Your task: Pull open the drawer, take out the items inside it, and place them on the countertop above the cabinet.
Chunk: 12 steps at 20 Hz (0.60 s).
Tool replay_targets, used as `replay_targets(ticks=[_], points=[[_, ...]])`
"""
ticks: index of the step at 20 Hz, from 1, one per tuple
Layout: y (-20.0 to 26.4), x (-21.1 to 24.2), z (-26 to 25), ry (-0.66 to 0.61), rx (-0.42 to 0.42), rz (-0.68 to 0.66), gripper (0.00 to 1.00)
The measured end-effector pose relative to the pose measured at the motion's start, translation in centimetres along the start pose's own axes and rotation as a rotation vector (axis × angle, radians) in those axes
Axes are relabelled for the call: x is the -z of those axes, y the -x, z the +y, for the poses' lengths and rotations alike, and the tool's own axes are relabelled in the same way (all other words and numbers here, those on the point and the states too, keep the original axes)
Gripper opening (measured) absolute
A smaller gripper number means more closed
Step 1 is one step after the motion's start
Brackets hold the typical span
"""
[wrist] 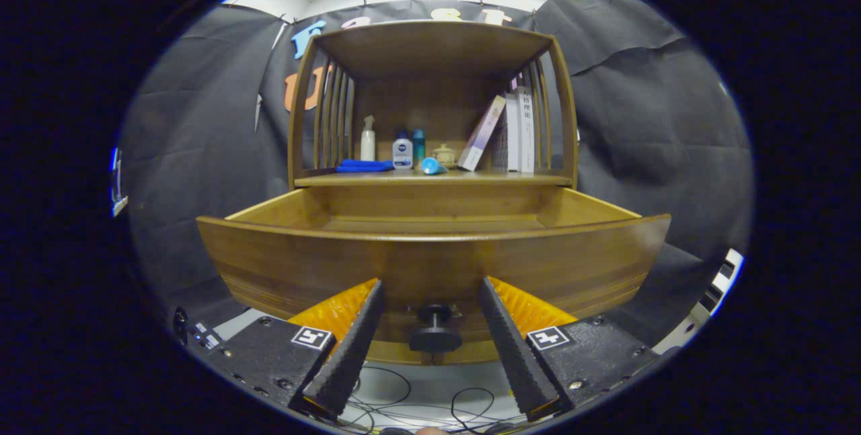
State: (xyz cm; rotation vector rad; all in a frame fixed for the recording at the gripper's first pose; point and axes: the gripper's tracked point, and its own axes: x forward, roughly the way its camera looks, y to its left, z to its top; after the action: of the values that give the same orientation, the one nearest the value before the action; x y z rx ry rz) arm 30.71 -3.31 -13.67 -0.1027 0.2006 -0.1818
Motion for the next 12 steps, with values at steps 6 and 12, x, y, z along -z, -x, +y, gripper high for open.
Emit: replay_targets(ticks=[6,12], points=[[-0.18,0.65,-0.08,0.004,0.015,-0.015,0.91],[-0.68,0.41,0.07,-0.002,0.009,-0.028,0.93]])
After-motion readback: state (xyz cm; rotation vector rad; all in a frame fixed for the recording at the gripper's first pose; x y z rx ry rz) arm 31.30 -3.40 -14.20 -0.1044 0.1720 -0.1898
